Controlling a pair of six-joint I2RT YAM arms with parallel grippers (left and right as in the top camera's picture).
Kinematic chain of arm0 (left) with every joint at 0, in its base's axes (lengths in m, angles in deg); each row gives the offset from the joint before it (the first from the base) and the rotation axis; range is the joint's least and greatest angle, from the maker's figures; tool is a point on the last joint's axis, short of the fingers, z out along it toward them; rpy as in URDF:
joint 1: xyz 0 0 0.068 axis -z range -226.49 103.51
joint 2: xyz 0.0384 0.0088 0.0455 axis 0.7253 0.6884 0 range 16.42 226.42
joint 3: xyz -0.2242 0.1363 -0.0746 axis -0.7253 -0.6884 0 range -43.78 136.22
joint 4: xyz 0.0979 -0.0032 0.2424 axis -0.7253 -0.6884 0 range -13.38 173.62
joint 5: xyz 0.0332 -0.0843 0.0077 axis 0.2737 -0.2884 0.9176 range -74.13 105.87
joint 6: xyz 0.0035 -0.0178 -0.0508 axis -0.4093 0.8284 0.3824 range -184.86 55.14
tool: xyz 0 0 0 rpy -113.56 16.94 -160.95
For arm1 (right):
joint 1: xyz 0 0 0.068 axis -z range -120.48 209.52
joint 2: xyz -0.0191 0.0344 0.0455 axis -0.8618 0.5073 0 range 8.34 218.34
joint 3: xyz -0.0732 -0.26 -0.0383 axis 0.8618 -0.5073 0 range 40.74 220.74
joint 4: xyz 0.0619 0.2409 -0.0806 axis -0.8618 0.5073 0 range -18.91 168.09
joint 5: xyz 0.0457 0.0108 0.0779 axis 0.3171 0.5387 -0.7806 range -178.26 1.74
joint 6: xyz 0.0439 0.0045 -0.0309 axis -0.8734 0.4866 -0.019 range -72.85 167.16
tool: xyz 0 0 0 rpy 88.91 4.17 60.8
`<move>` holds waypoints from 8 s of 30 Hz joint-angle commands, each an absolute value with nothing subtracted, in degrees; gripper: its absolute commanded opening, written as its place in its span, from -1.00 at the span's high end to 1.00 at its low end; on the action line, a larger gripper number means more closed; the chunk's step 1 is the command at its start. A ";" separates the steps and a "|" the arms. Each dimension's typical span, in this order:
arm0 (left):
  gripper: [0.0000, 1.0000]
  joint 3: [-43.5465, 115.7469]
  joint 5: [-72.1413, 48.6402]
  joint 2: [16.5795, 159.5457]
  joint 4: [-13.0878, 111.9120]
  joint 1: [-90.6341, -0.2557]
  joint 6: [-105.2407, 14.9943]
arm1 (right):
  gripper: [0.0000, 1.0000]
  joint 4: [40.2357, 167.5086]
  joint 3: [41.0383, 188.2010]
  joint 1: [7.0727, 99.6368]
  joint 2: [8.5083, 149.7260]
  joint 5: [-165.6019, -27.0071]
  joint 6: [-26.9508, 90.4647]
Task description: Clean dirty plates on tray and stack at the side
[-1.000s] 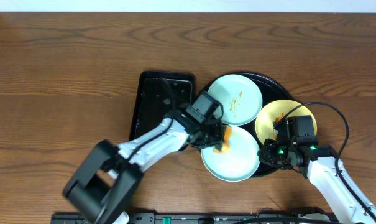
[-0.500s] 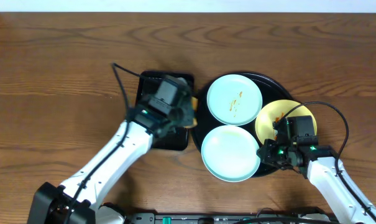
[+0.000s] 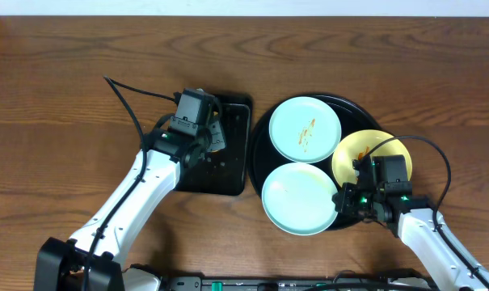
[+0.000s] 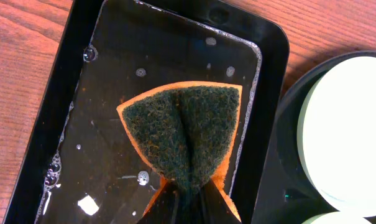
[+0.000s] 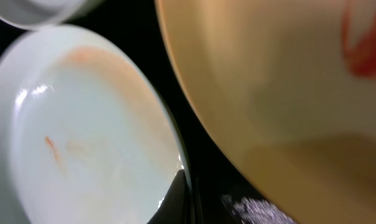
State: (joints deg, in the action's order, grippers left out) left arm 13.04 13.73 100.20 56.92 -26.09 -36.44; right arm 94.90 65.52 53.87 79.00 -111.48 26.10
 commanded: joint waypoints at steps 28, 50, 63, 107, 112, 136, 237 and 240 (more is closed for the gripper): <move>0.85 12.80 15.09 100.53 56.68 -26.22 -37.20 | 0.23 113.76 78.11 53.43 73.10 -100.97 30.31; 0.84 12.80 15.07 100.53 56.66 -26.22 -37.20 | 0.21 129.15 78.13 53.43 73.10 -106.13 18.05; 0.84 12.80 15.07 100.53 56.66 -26.22 -37.20 | 0.02 140.03 87.11 53.54 73.23 -97.06 18.21; 0.84 12.71 15.07 100.53 56.42 -26.22 -37.20 | 0.98 106.16 69.85 53.47 73.16 -124.49 7.95; 0.84 12.71 15.07 100.53 56.18 -26.22 -37.20 | 0.98 115.20 69.85 53.47 73.16 -125.45 7.98; 0.85 12.71 15.07 100.53 55.39 -26.22 -37.20 | 0.97 112.49 86.54 53.34 73.05 -97.26 29.07; 0.84 12.71 15.07 100.53 55.37 -26.22 -37.18 | 0.07 86.81 87.62 89.06 87.08 -90.28 21.79; 0.84 12.71 15.07 100.53 55.37 -26.22 -37.18 | -0.03 91.10 87.62 88.99 87.11 -108.91 29.48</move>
